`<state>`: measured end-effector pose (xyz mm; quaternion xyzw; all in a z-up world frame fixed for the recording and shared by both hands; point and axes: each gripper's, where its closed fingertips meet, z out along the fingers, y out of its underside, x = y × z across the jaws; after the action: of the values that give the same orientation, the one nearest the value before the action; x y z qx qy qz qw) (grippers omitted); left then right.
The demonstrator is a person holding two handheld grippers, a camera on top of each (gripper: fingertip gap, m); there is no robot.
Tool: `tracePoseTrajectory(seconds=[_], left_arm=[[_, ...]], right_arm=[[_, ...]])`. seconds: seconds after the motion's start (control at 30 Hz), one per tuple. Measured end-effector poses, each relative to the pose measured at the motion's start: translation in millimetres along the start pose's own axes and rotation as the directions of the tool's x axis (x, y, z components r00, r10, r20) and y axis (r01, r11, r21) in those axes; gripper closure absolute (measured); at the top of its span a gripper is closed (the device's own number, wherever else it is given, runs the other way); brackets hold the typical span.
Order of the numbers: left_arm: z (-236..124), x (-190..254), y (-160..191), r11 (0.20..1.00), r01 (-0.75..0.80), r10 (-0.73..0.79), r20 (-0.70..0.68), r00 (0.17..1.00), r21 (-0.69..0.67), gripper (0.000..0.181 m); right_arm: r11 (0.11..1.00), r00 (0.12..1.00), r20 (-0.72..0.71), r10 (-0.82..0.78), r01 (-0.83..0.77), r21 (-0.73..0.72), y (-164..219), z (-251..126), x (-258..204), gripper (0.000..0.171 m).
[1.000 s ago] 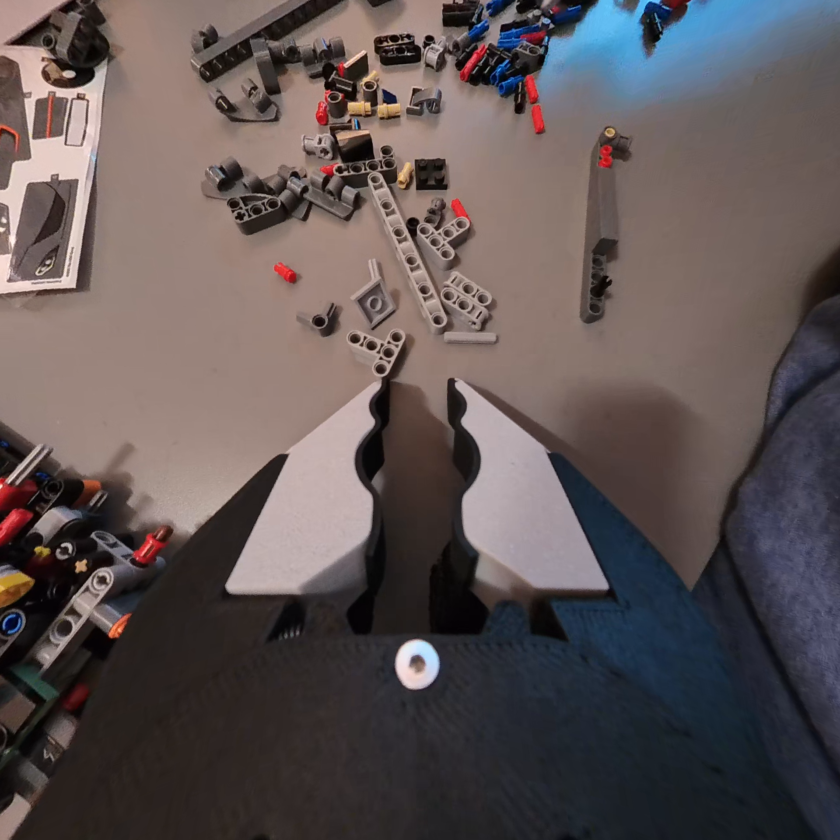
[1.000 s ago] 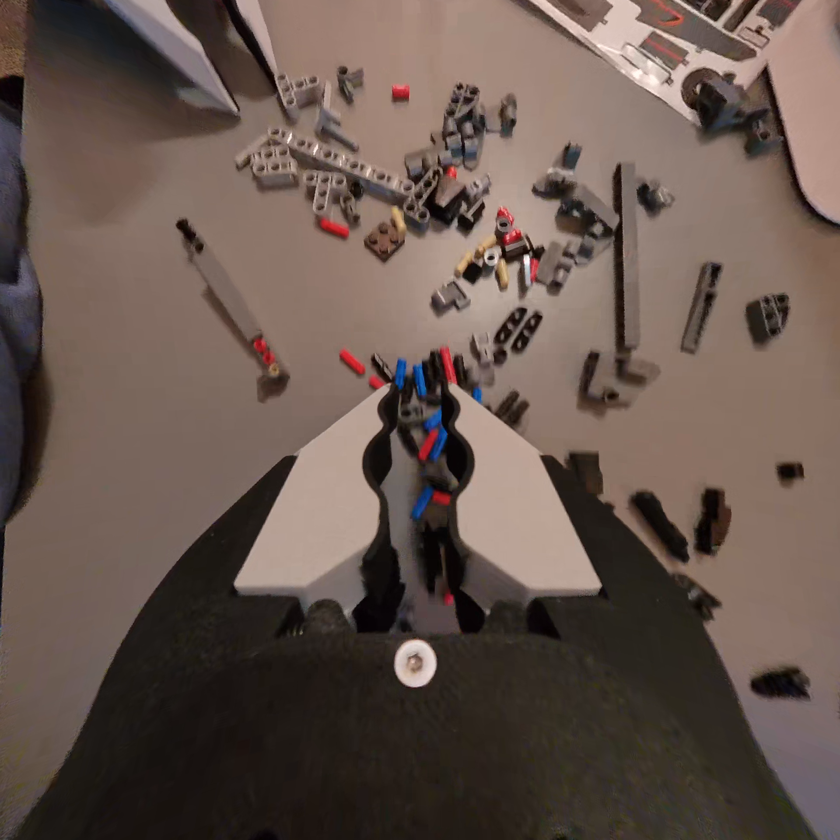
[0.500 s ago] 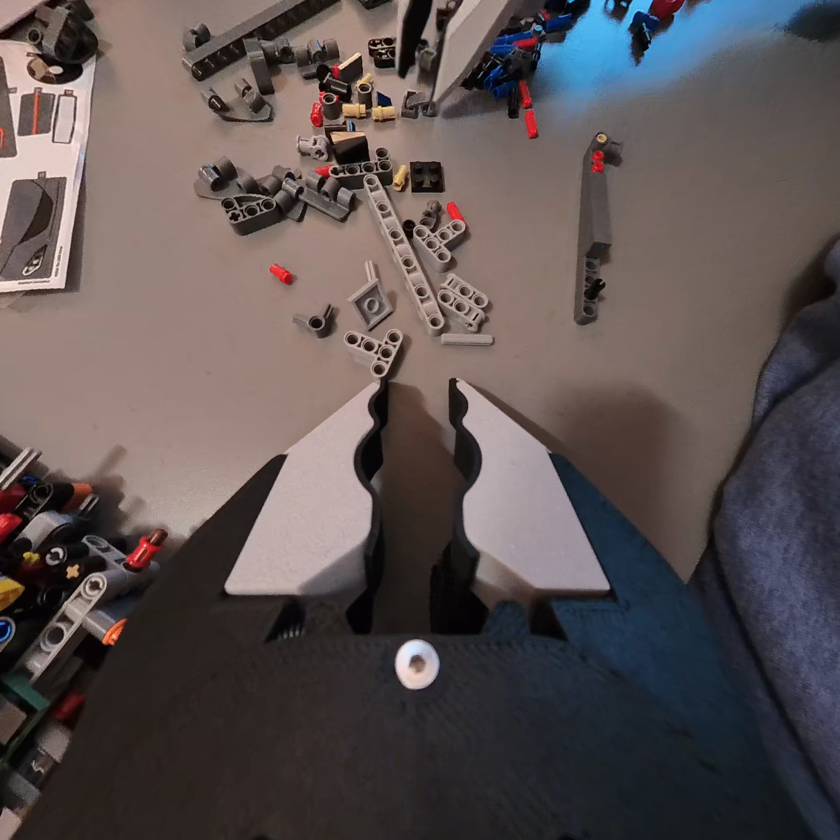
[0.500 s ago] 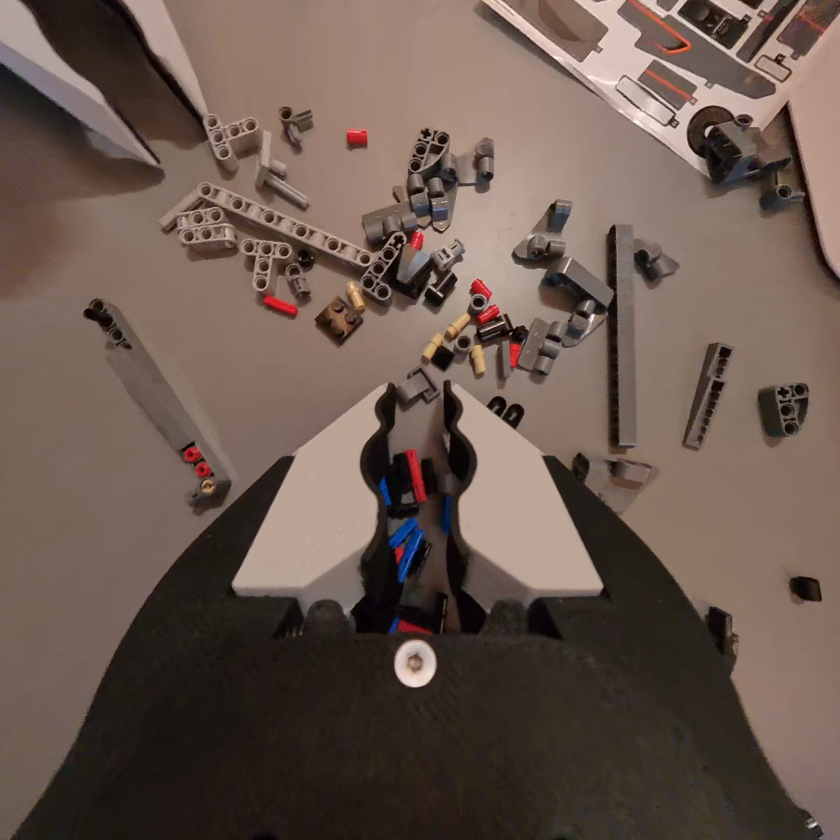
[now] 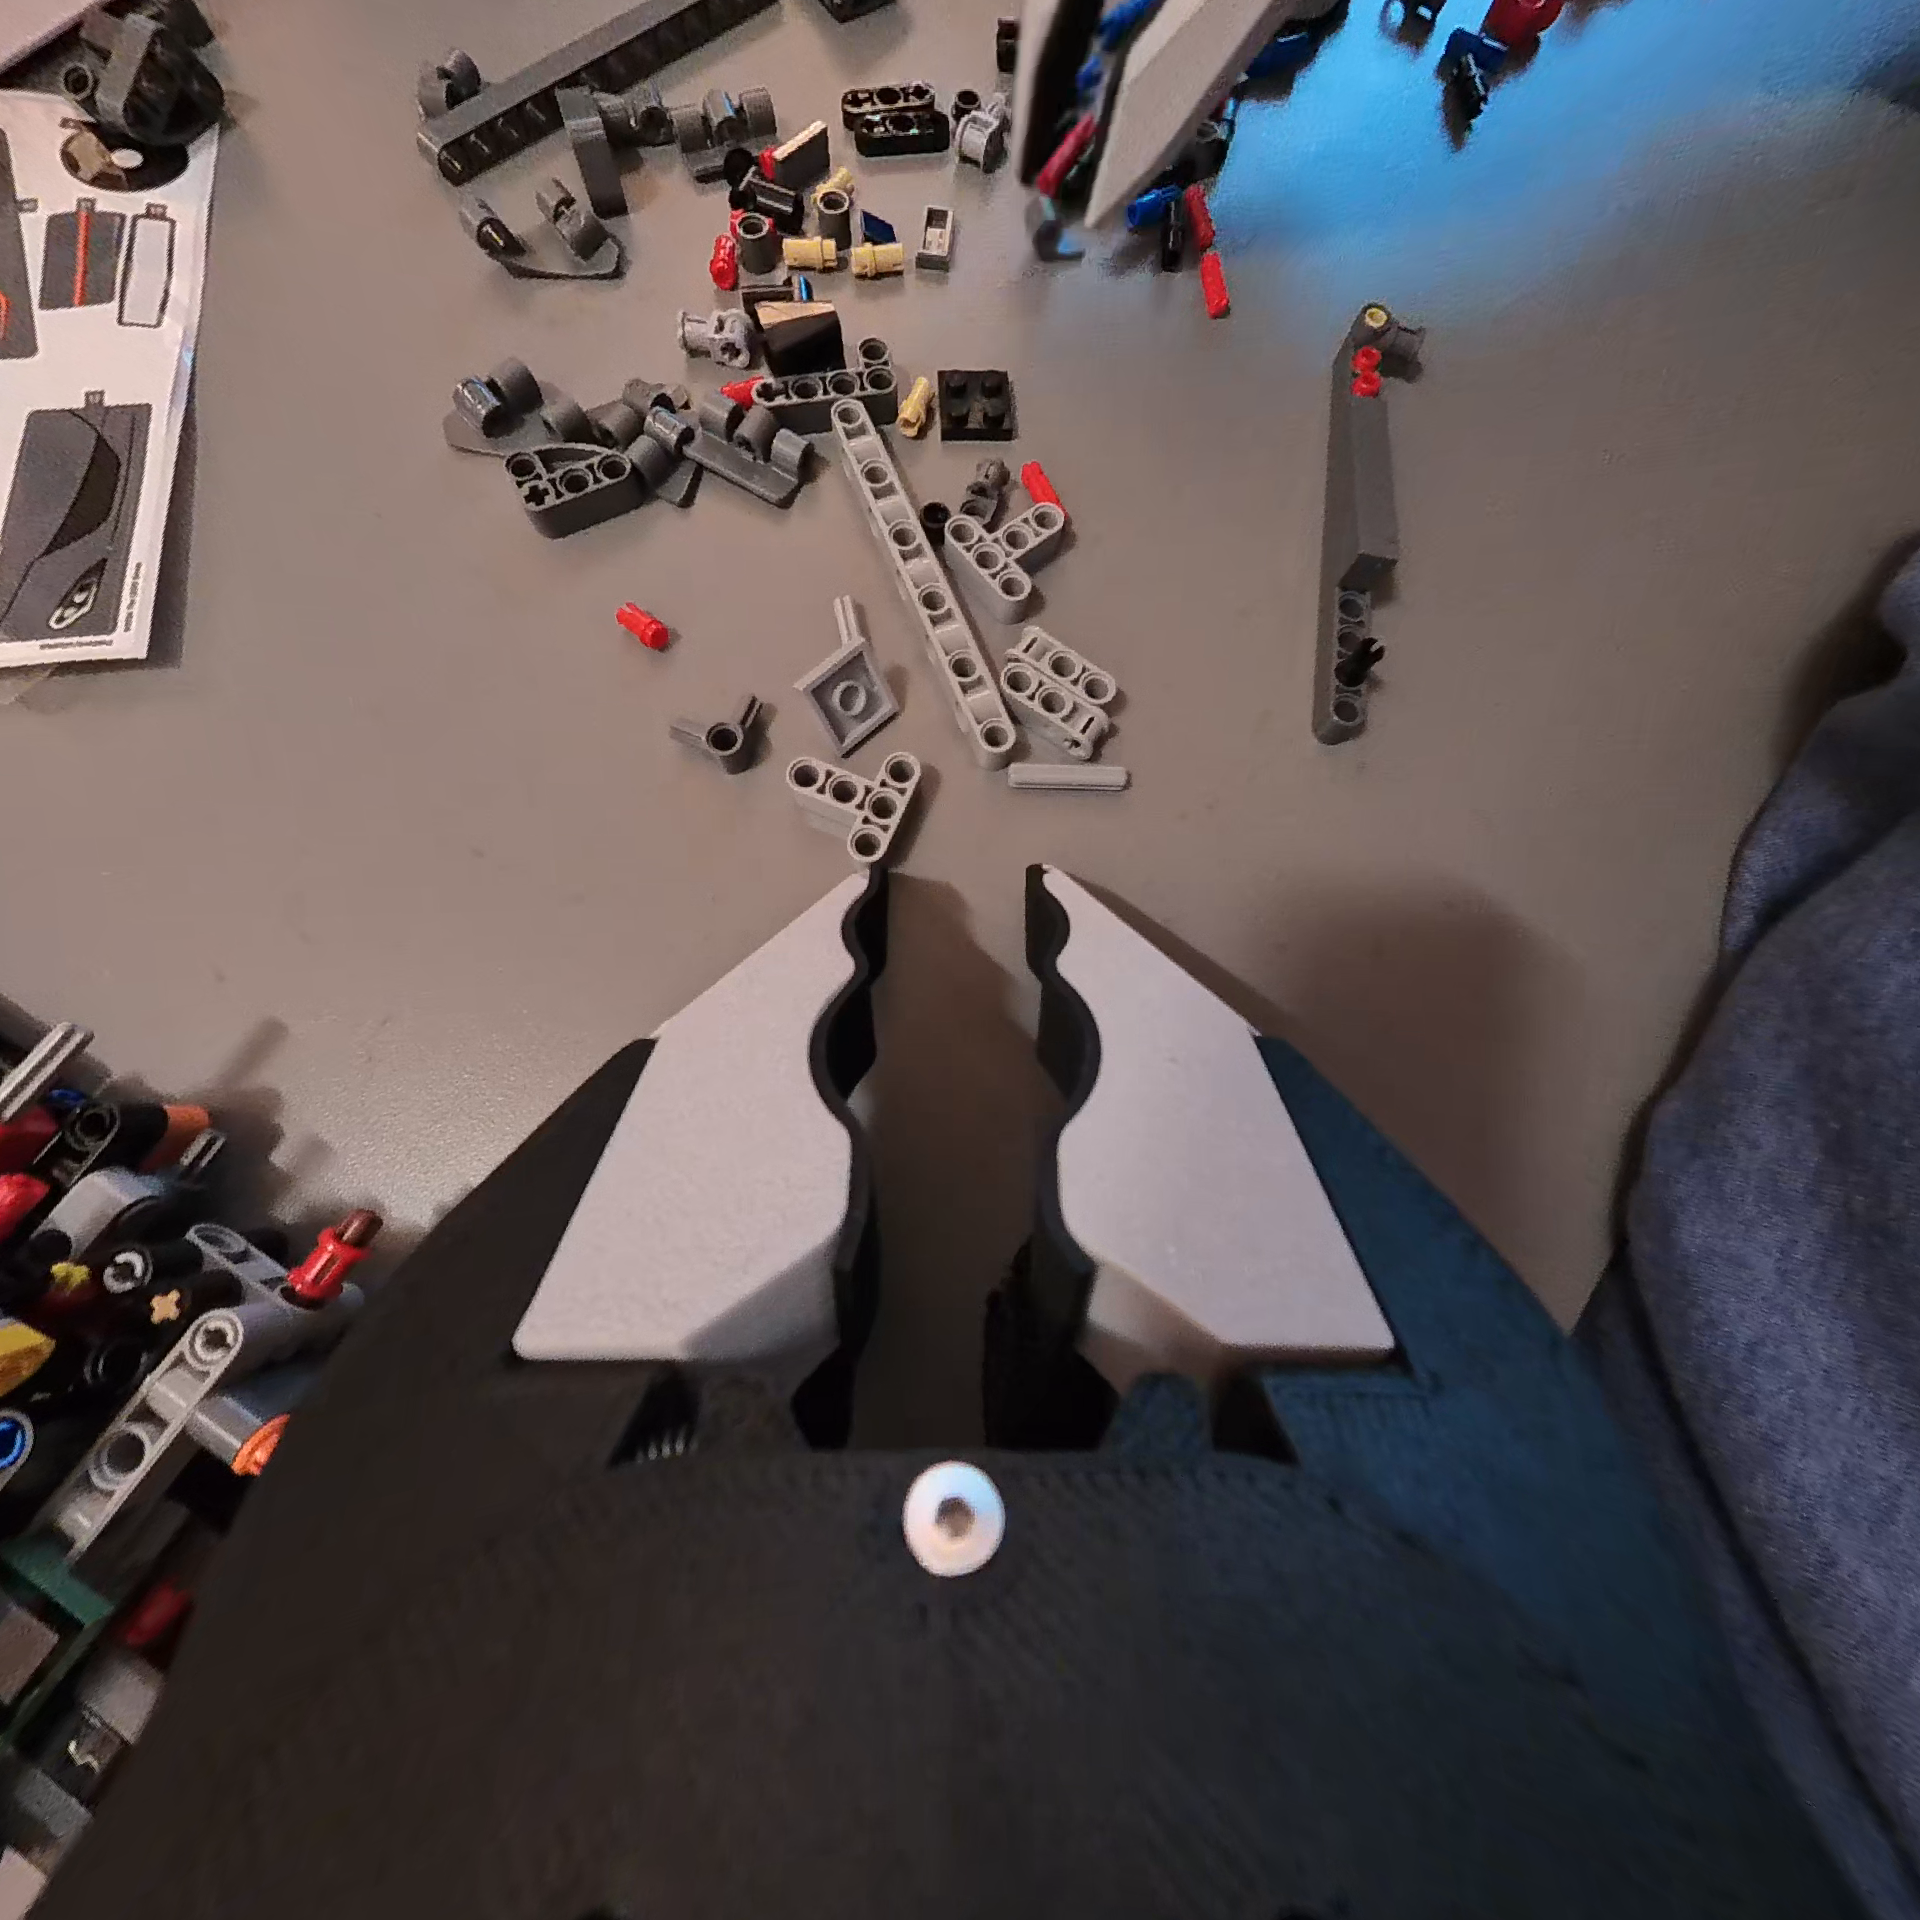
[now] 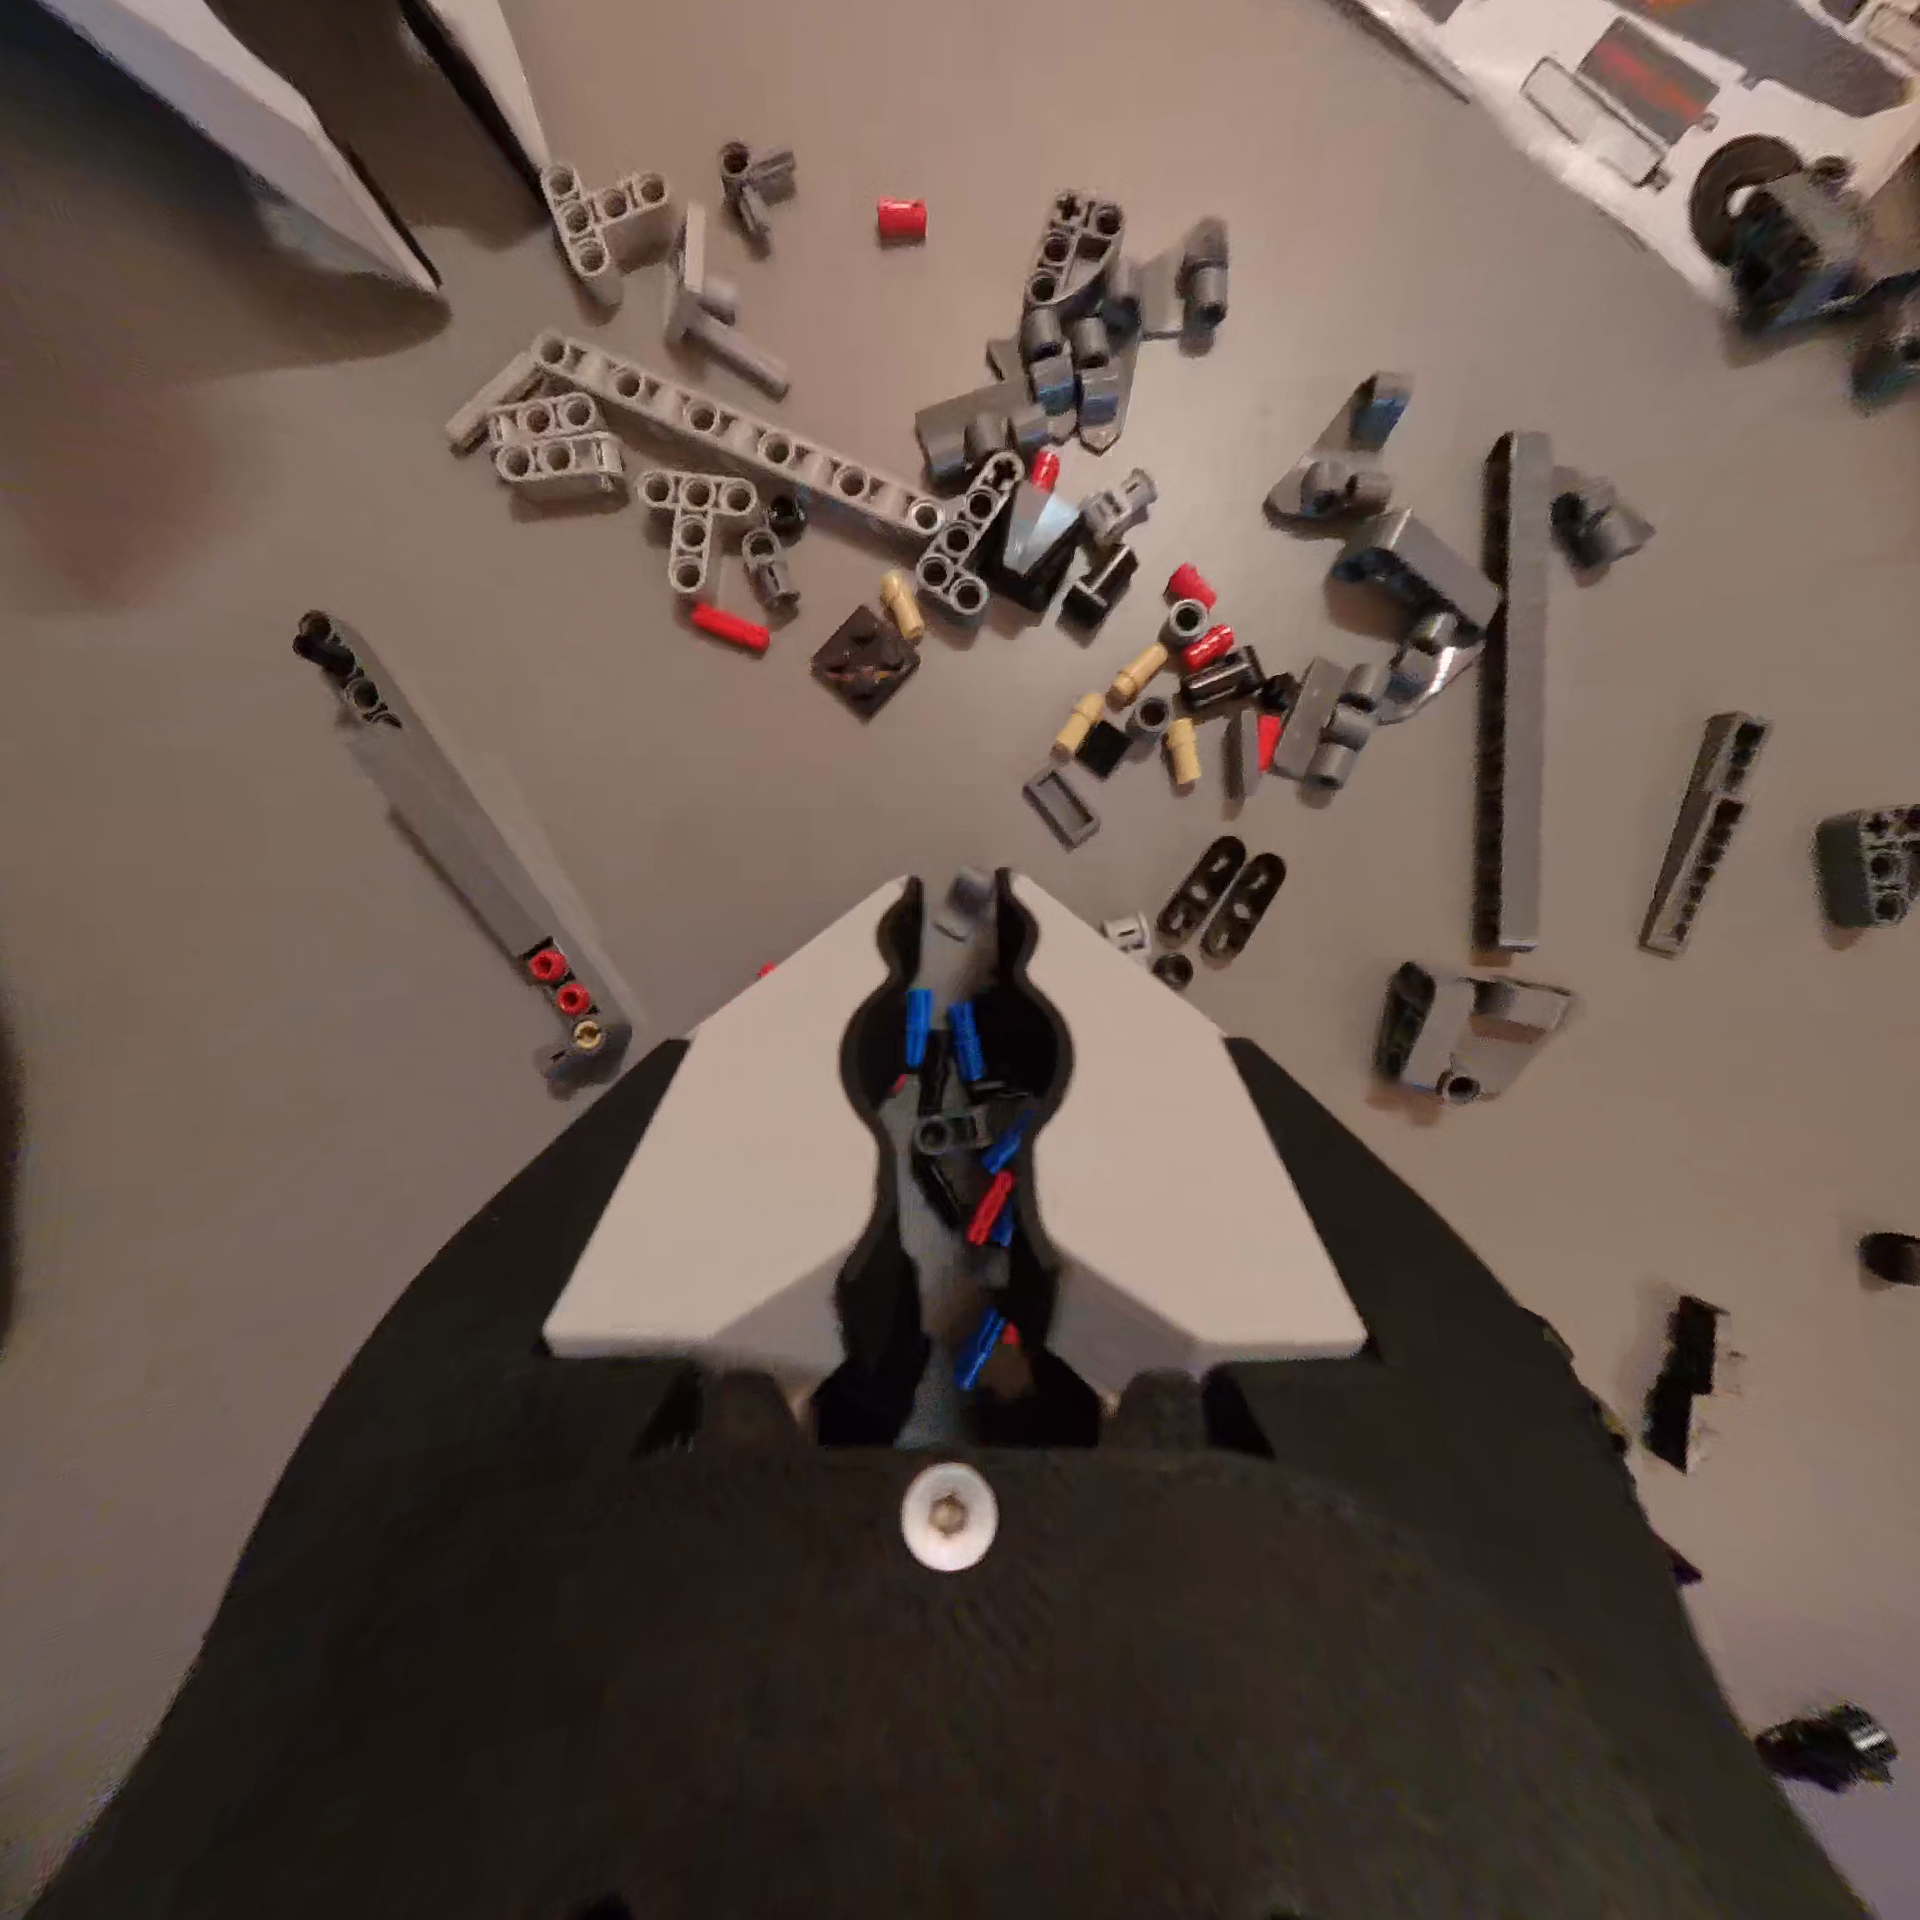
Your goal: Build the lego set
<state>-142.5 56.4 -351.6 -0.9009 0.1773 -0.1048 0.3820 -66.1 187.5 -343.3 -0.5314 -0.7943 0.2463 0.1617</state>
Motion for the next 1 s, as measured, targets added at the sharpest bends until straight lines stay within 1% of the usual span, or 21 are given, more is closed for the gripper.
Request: tracePoseTrajectory(seconds=[0.03, 0.07, 0.13, 0.23, 0.33, 0.4, 0.5, 0.6, 0.63, 0.7, 0.8, 0.87, 1.0], left_arm=[[0, 0, 0, 1.0, -0.001, 0.001, 0.001, 1.0, 0.0, 0.157], [0, 0, 0, 1.0, -0.002, 0.002, 0.002, 1.0, 0.0, 0.157], [0, 0, 0, 1.0, -0.005, 0.005, 0.003, 1.0, -0.001, 0.156], [0, 1, 0, 1.0, -0.011, 0.011, 0.006, 1.0, -0.002, 0.155], [0, 1, 0, 1.0, -0.014, 0.014, 0.007, 1.0, -0.002, 0.155], [0, 1, 0, 1.0, -0.012, 0.012, 0.006, 1.0, -0.002, 0.155], [-3, -1, -2, 1.0, -0.023, 0.022, 0.029, 0.999, 0.02, 0.149], [-14, -4, -23, 0.989, -0.059, 0.047, 0.09, 0.995, 0.139, 0.148], [-16, -5, -29, 0.985, -0.086, 0.07, 0.112, 0.991, 0.149, 0.146], [-14, -5, -42, 0.973, -0.188, 0.168, 0.149, 0.974, 0.136, 0.145], [-1, 8, -69, 0.923, -0.359, 0.337, 0.158, 0.928, 0.136, 0.147], [7, 15, -87, 0.882, -0.447, 0.42, 0.184, 0.889, 0.147, 0.15], [22, 23, -104, 0.812, -0.566, 0.534, 0.209, 0.819, 0.143, 0.154]], right_arm=[[1.0, 1.0, 0.001, 0.009, -0.009, 0.018, -4, -1, 2, 0.151], [0.999, 1.0, 0.006, 0.009, -0.01, 0.044, -8, -2, 4, 0.151], [0.997, 0.999, -0.01, -0.035, 0.036, 0.068, -14, 0, 11, 0.155], [0.993, 0.994, -0.007, -0.105, 0.106, 0.05, -14, 9, 18, 0.158], [0.988, 0.988, 0.03, -0.155, 0.155, 0.004, -8, 18, 18, 0.162], [0.99, 0.988, 0.067, -0.143, 0.142, 0.016, -9, 18, 16, 0.166], [0.995, 0.991, 0.088, -0.098, 0.094, 0.042, -9, 18, 18, 0.167], [0.996, 0.99, 0.134, -0.038, 0.027, 0.082, -10, 17, 16, 0.167], [0.995, 0.988, 0.154, -0.023, 0.009, 0.096, -11, 16, 14, 0.167], [0.988, 0.97, 0.242, 0.013, -0.049, 0.144, -19, 11, 3, 0.167], [0.962, 0.901, 0.429, 0.064, -0.17, 0.214, -40, -7, -17, 0.167], [0.949, 0.857, 0.513, 0.054, -0.204, 0.241, -52, -18, -28, 0.167], [0.942, 0.805, 0.592, 0.036, -0.226, 0.249, -61, -31, -41, 0.167]])
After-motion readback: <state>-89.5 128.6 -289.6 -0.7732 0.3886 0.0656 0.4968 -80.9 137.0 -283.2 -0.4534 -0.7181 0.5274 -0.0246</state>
